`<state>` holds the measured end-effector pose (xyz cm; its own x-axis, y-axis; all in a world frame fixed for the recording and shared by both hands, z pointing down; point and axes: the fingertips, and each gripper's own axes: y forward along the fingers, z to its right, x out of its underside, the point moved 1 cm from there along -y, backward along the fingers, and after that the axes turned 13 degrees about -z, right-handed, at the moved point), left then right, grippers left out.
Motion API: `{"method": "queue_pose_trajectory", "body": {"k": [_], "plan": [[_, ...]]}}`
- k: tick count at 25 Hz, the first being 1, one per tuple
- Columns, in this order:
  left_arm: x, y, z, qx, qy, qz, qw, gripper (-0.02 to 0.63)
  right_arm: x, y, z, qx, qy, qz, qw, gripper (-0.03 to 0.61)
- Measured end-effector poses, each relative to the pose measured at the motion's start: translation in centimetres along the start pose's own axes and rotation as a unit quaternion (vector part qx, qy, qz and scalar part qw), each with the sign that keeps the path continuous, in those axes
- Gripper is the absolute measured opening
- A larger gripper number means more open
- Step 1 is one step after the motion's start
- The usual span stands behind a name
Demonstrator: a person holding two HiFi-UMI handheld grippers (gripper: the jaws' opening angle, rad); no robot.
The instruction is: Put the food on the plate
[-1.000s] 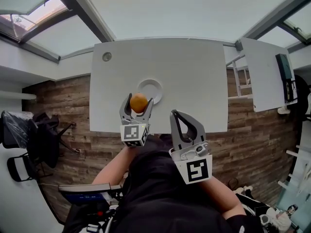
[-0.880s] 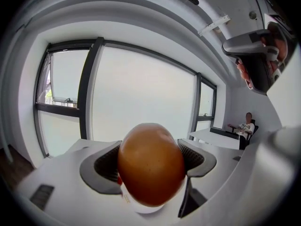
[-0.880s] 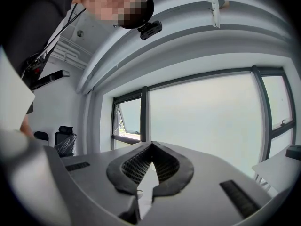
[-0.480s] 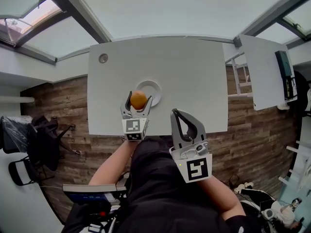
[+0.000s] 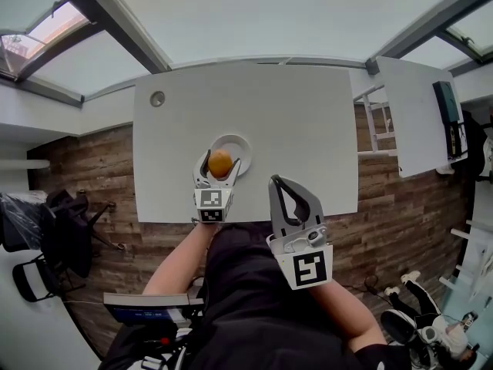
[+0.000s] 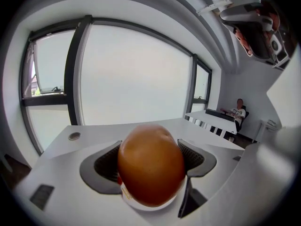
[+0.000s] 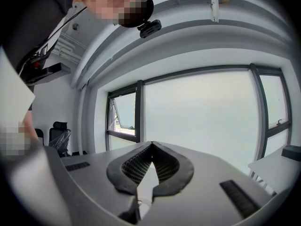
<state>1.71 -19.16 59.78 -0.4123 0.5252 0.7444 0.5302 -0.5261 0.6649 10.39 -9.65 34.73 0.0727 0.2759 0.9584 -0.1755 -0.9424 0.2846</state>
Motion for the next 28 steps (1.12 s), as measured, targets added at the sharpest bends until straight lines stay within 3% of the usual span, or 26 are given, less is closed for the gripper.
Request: {"method": "queue_pose_trajectory", "body": {"k": [7, 14, 24, 28], "plan": [[3.5, 3.2, -0.8, 0.006, -0.04, -0.034, 0.9986, 0.374, 0.4, 0.3, 1.0, 0.009, -0.004, -0.007, 1.0, -0.003], [5.4, 5.8, -0.6, 0.024, -0.019, -0.078, 0.9965, 0.374, 0.6, 0.9, 1.1, 0.012, -0.005, -0.013, 1.0, -0.003], [6.9, 8.7, 0.3, 0.061, -0.031, -0.133, 0.9888, 0.374, 1.0, 1.4, 0.4, 0.002, -0.016, -0.021, 1.0, -0.003], [7.2, 8.7, -0.5, 0.053, -0.016, -0.144, 0.988, 0.374, 0.8, 1.8, -0.3, 0.001, -0.017, -0.02, 1.0, -0.003]]}}
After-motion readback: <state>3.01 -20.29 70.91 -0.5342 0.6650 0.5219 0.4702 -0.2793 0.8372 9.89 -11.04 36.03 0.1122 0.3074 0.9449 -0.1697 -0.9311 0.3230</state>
